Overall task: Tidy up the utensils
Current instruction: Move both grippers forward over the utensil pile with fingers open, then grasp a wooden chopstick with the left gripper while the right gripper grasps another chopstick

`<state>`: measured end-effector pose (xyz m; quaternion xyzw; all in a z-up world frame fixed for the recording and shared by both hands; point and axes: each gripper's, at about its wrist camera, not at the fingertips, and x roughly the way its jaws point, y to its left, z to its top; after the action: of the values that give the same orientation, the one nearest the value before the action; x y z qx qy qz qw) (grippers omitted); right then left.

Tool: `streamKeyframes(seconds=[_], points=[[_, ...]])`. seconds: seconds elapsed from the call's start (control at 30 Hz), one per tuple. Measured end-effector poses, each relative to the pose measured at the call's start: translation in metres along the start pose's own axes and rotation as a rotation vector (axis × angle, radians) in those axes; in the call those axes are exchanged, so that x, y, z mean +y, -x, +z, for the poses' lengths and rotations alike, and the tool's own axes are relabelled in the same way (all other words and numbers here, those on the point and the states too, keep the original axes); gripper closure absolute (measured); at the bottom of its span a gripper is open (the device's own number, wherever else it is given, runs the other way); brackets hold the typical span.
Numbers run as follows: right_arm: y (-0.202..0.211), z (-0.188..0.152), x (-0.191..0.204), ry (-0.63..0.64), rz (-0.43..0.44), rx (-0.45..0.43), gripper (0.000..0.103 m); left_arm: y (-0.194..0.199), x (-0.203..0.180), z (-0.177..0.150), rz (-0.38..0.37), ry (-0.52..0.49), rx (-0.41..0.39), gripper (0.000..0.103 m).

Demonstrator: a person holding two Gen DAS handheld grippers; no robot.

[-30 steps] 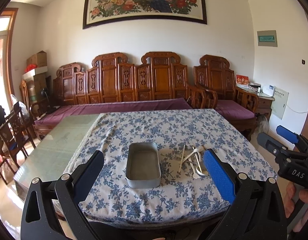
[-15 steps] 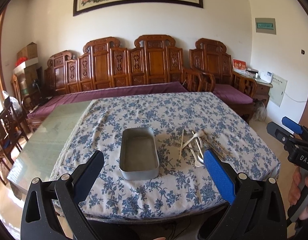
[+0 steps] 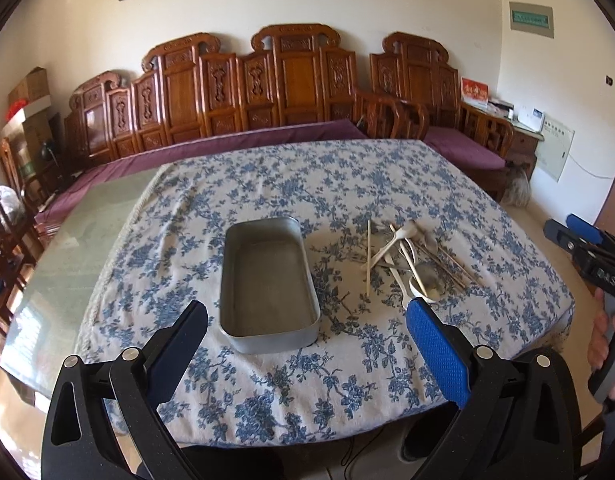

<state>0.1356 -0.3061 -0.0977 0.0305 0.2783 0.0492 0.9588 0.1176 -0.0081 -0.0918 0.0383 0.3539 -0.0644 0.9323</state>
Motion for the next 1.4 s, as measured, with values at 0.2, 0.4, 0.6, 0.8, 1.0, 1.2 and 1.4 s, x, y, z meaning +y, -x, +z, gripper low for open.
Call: streamKeyframes(seconds=[0.2,0.4,0.6,0.8,1.0,1.2,1.4], points=[[-0.060,0.001,-0.023,0.005,-0.011,0.086,0.040,-0.033,-0.008,0.010,-0.033,-0.042,0.036,0.007],[-0.126,-0.008,-0.034,0.029,0.002,0.204,0.052,-0.067,-0.017,0.017,-0.076,-0.061,0.079,0.018],[-0.185,-0.034,-0.034,0.070,0.020,0.328,0.059,-0.099,-0.023,0.017,-0.103,-0.065,0.129,0.034],[-0.216,-0.054,-0.033,0.102,0.042,0.384,0.063,-0.130,-0.031,0.018,-0.130,-0.063,0.184,0.046],[-0.216,-0.061,-0.030,0.156,0.038,0.376,0.072,-0.163,-0.043,0.023,-0.160,-0.041,0.235,0.053],[-0.209,-0.063,-0.039,0.176,0.028,0.380,0.097,-0.199,-0.064,0.022,-0.142,-0.077,0.283,0.057],[-0.205,-0.061,-0.048,0.139,0.014,0.360,0.097,-0.228,-0.070,0.015,-0.134,-0.068,0.340,0.069]])
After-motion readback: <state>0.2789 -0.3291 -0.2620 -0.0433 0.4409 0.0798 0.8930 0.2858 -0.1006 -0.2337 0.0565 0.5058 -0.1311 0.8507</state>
